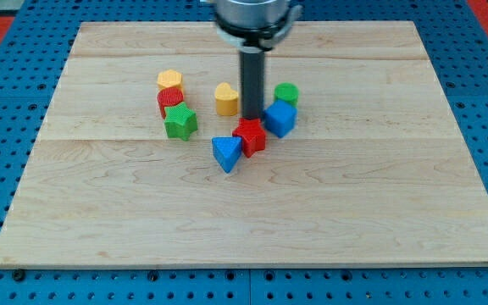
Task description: Push the blue cube towards the center right
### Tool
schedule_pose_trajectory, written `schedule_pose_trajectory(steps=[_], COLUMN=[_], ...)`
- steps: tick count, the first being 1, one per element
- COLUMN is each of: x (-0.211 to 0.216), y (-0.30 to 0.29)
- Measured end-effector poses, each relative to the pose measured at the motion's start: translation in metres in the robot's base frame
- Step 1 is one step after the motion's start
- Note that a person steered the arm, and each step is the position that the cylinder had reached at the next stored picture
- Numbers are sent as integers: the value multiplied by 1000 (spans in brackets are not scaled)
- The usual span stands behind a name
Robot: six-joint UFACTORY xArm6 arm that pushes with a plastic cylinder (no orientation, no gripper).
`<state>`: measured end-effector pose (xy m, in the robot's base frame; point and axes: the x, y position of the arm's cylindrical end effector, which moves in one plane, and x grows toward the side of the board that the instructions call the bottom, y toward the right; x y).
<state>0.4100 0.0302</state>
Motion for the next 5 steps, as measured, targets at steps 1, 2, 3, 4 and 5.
schedule_pose_trajectory(steps=[1, 2, 3, 4, 5], x=[-8, -8, -1, 16, 20], y=[33, 33, 12, 13, 74])
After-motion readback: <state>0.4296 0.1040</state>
